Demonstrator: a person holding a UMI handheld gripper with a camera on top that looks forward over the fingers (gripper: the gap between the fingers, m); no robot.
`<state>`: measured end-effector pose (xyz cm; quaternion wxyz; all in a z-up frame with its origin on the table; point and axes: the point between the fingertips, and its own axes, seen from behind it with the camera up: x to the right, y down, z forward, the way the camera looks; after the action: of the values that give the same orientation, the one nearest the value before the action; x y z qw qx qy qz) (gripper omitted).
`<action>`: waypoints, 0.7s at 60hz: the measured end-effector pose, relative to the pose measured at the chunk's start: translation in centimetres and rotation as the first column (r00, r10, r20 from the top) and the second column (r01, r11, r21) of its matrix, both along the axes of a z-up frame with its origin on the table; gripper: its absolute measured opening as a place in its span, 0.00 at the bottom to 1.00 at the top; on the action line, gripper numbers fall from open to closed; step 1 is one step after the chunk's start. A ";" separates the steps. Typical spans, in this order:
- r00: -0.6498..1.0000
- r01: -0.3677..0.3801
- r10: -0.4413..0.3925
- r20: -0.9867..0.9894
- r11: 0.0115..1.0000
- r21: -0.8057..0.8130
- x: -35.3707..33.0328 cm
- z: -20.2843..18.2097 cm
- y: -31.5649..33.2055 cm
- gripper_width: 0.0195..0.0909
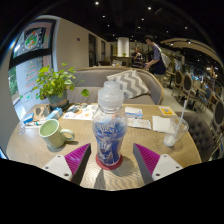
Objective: Pour water
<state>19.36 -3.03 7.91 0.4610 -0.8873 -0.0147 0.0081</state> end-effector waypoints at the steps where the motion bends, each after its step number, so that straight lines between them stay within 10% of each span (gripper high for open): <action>1: 1.000 0.007 -0.007 0.005 1.000 -0.007 0.1 0.3 -0.6 0.93; 42: 0.999 0.012 -0.010 0.051 0.999 -0.052 -6.6 12.1 -25.2 0.92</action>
<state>12.78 -28.25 20.05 0.4370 -0.8990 -0.0213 -0.0167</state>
